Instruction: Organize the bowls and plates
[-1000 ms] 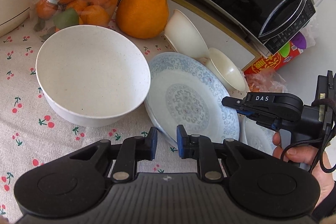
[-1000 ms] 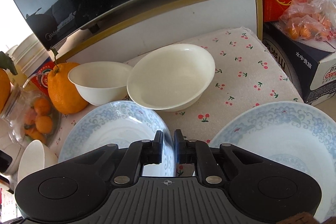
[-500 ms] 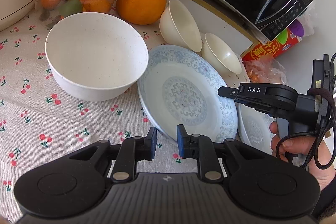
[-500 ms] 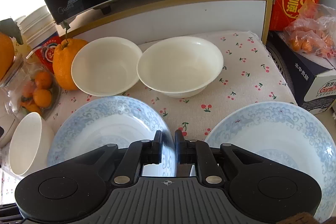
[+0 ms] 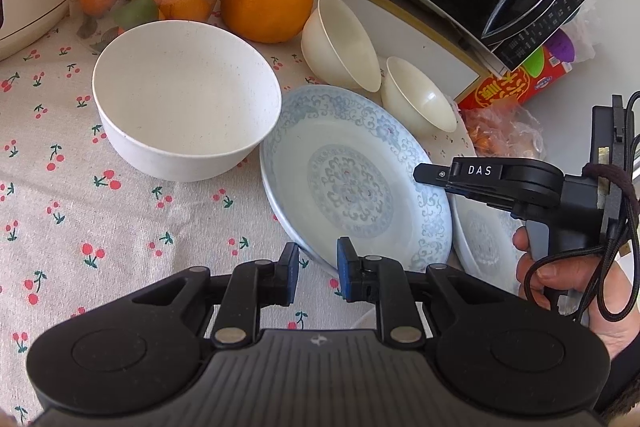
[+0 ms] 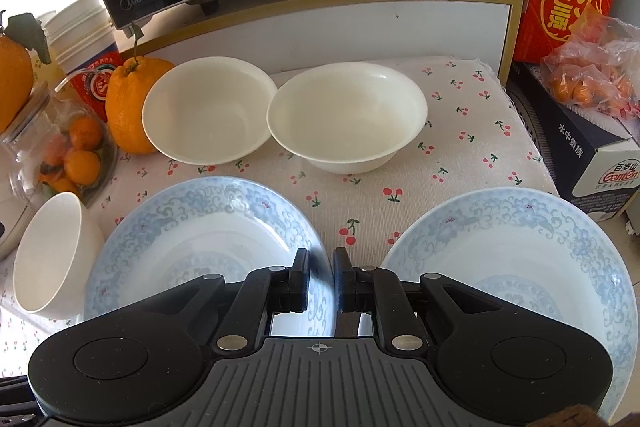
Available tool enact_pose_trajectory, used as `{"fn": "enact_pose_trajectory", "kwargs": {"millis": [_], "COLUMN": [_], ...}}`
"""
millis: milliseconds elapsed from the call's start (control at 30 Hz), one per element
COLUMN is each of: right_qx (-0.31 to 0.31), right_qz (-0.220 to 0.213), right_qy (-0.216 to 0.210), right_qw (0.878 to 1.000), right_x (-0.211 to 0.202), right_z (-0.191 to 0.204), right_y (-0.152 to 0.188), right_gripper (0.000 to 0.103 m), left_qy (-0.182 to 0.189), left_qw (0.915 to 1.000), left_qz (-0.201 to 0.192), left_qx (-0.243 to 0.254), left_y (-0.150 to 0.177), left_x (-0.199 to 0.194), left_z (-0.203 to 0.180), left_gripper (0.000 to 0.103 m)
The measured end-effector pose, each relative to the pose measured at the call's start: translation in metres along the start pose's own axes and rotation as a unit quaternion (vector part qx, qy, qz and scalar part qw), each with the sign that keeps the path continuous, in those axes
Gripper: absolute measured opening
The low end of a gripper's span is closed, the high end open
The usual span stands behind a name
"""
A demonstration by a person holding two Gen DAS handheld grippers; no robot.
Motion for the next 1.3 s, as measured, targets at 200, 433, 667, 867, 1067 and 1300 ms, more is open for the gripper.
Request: {"fn": "enact_pose_trajectory", "kwargs": {"millis": [200,433,667,867,1067,1300], "right_qx": [-0.007,-0.006,0.007,0.0,-0.026,-0.089], "right_qz": [-0.001,-0.004,-0.016,-0.034,-0.049,-0.056], "right_qy": [0.004,0.008,-0.013,-0.053,-0.069,-0.067], "right_qw": [1.0,1.0,1.0,0.998,0.996,0.992], "right_x": [0.0,-0.003,-0.03,-0.072,-0.104,-0.12], "right_z": [0.002,0.002,-0.003,-0.002,-0.012,-0.029], "right_y": [0.001,0.004,0.002,0.009,0.032,0.073], "right_gripper": [0.015,0.016,0.039,0.078,0.097,0.1], "left_qy": [0.003,0.01,-0.008,0.0,0.015,0.022], "left_qw": [1.0,0.9998,0.9986,0.996,0.9927,0.9904], "left_qz": [0.003,0.017,0.01,-0.004,-0.021,-0.028], "left_qx": [0.004,0.01,0.051,0.09,0.118,0.133], "left_y": [0.001,-0.003,-0.002,0.006,0.019,0.046], "left_x": [-0.001,0.004,-0.003,-0.019,-0.035,-0.047], "left_z": [0.001,0.001,-0.012,-0.021,-0.024,-0.02], "left_gripper": [0.018,0.02,0.041,0.07,0.095,0.098]}}
Point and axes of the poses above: each gripper's, at about its wrist camera, not at the fingertips, and x roughly the way its jaws point, z to its left, y to its underside, the point moved 7 cm from there along x, roughly the way its jaws point, and after that the axes turned 14 degrees about x, right-handed, at the moved point
